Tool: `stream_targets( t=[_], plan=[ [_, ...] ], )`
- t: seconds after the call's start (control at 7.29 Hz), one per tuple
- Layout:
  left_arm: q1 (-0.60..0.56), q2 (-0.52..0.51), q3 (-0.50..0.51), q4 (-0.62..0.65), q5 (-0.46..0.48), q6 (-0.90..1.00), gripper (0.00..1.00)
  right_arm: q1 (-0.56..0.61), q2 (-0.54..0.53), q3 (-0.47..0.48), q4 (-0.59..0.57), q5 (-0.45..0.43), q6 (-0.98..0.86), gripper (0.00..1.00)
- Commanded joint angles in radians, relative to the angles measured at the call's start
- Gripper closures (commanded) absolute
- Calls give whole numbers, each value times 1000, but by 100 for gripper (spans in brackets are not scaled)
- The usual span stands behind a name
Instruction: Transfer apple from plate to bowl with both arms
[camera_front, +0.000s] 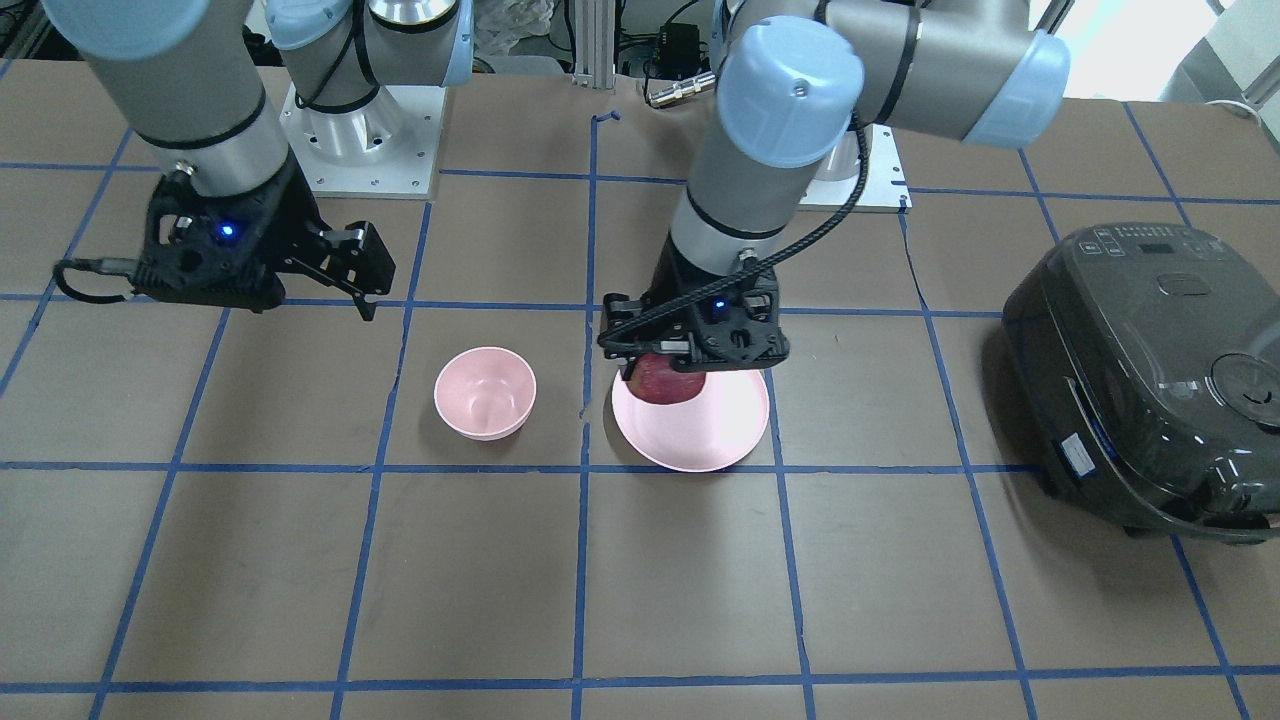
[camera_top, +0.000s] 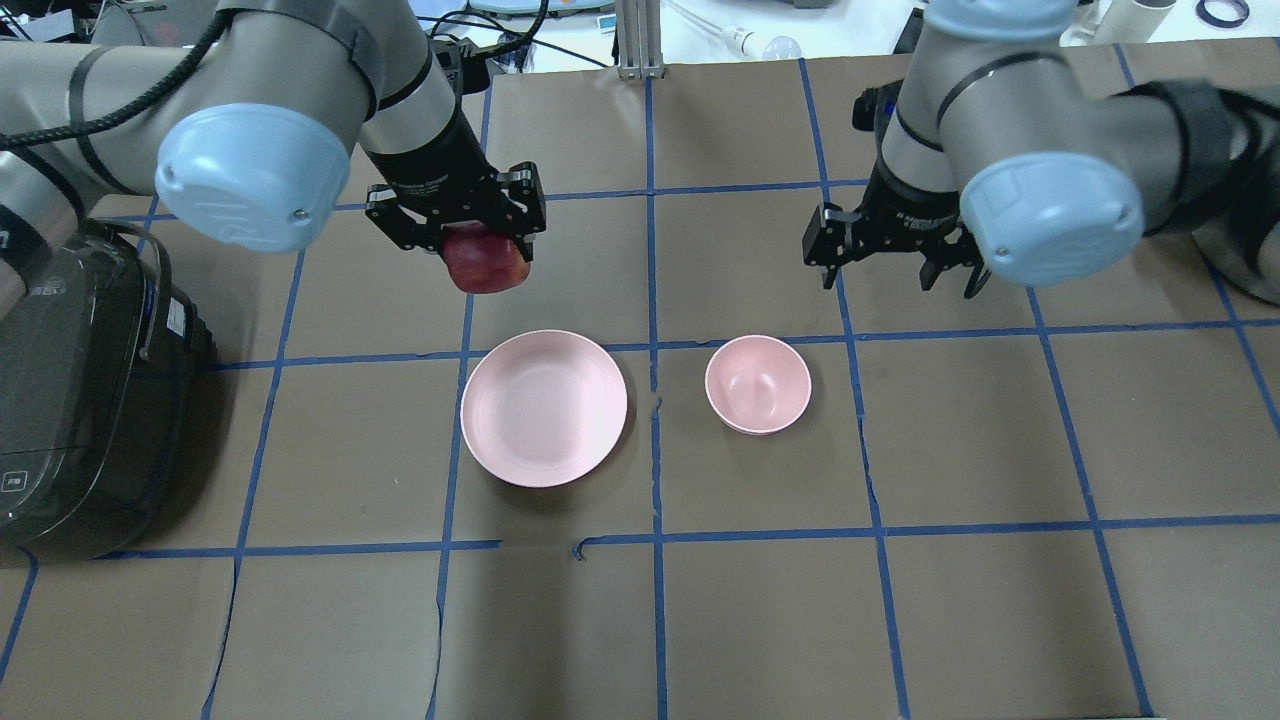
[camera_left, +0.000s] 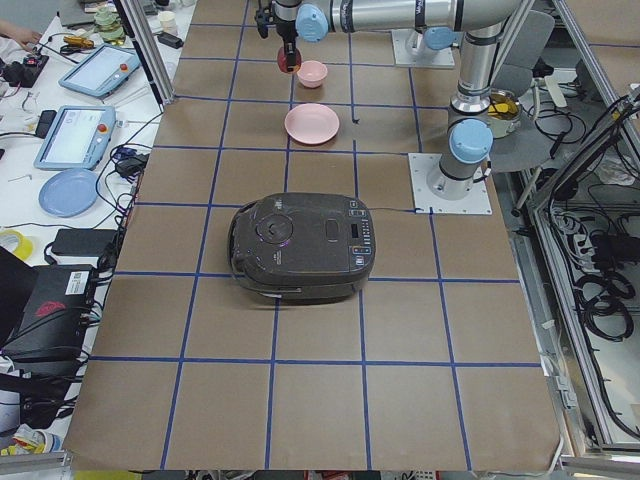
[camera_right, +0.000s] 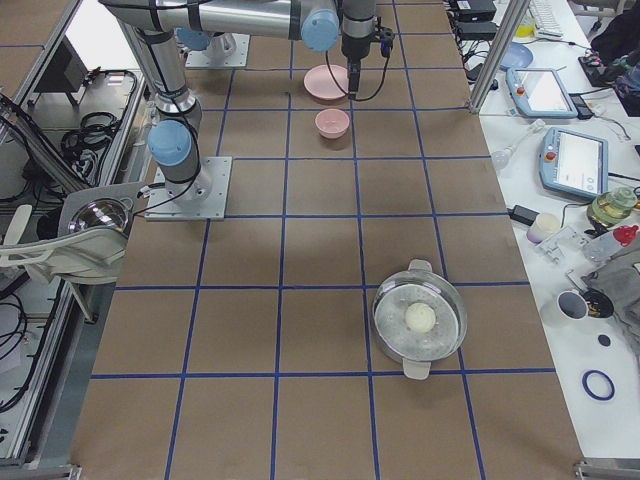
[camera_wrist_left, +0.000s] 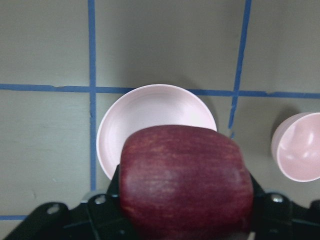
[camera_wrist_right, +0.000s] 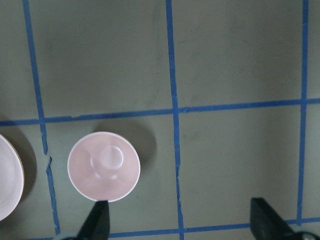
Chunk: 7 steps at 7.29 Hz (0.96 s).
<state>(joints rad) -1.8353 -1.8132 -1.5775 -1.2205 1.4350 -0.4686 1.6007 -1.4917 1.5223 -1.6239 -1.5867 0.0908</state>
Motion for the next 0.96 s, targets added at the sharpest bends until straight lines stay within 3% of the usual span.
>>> stream_targets(
  t=[0.0, 0.41, 0.82],
  plan=[
    [-140, -85, 5, 87, -8, -225, 94, -4, -1, -111, 70, -1, -2, 0],
    [-267, -179, 1, 179, -8, -357, 94, 2, -4, -111, 67, -2, -3, 0],
    [-294, -253, -4, 225, -2, -377, 93, 1, -5, -111, 67, -6, -5, 0]
  ],
)
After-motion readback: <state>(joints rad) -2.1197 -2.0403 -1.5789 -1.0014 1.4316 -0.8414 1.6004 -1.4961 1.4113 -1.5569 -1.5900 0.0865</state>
